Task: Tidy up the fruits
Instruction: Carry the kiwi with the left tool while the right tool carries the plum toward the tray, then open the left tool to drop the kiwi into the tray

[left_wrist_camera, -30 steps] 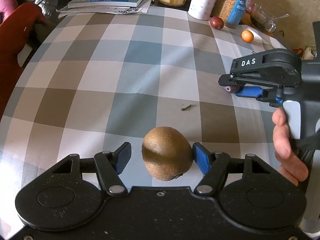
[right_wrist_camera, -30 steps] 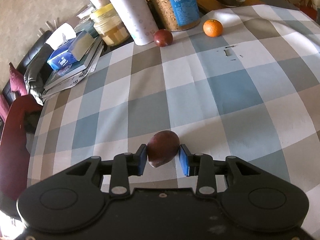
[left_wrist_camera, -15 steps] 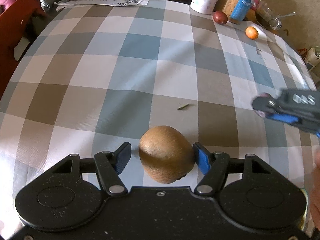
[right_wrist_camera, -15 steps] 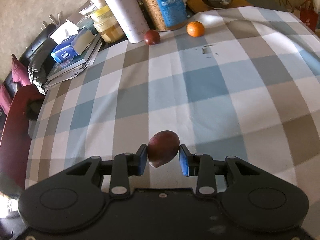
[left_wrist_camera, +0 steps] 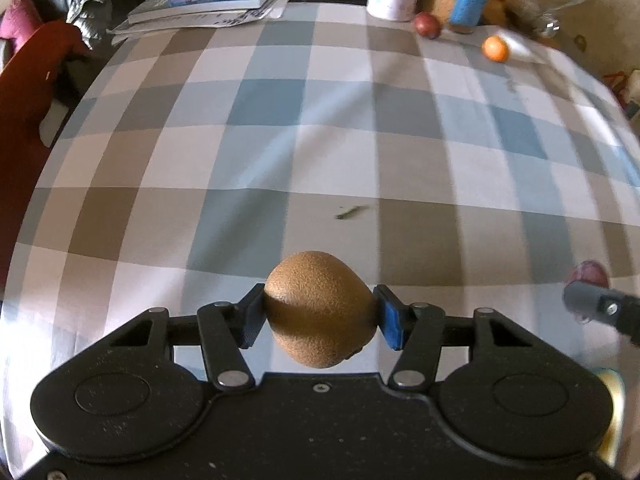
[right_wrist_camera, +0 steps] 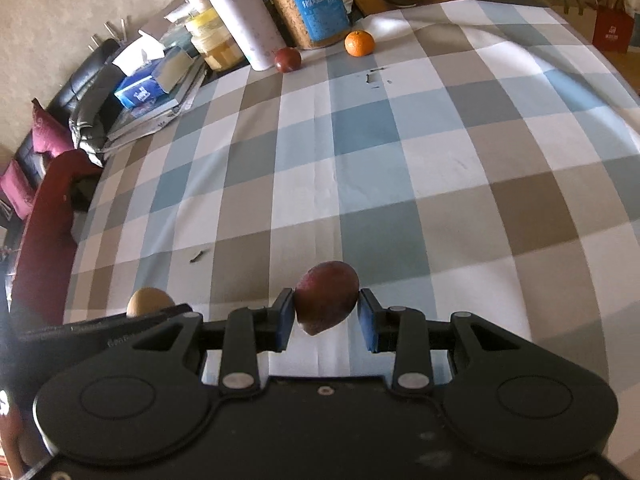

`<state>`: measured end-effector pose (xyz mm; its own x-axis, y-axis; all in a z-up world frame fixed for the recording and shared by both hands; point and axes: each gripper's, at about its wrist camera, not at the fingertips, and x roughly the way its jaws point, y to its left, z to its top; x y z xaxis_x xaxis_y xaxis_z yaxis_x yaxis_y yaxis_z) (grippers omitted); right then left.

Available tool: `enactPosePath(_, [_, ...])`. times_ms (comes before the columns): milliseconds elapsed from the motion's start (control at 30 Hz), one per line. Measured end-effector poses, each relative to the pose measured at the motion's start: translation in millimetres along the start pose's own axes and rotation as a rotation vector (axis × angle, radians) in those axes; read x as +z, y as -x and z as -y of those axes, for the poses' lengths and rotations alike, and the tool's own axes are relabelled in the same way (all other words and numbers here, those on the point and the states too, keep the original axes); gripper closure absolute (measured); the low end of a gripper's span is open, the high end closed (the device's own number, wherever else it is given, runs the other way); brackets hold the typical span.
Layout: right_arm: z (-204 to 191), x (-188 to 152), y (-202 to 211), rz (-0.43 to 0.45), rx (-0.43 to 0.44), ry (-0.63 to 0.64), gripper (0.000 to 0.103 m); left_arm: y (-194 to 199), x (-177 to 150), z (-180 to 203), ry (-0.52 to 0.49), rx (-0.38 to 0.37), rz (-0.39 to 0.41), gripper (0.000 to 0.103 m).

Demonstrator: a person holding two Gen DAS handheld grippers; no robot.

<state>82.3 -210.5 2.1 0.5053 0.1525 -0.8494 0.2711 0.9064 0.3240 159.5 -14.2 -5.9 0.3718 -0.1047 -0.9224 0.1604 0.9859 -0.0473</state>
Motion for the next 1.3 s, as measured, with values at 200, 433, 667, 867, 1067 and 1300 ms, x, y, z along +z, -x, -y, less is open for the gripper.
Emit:
enactPosePath(200, [12, -17, 33, 0.035, 0.023, 0.004, 0.067, 39, -15, 14, -0.032, -0.047, 0.027, 0.042])
enactPosePath(433, [27, -46, 69, 0.054, 0.06, 0.027, 0.067, 78, -48, 31, -0.104, -0.112, 0.035, 0.042])
enactPosePath(667, [45, -81, 95, 0.039, 0.102, 0.038, 0.067, 109, -91, 45, -0.19, -0.15, 0.025, 0.042])
enactPosePath(867, [59, -108, 110, 0.021, 0.111, 0.021, 0.067, 117, -131, 49, -0.246, -0.16, -0.008, 0.042])
enactPosePath(1067, [69, -131, 112, -0.014, 0.111, -0.009, 0.067, 110, -154, 42, -0.23, -0.165, -0.051, 0.042])
enactPosePath(1300, [72, -149, 109, -0.052, 0.069, -0.006, 0.067, 103, -141, 41, -0.196, -0.154, -0.011, 0.042])
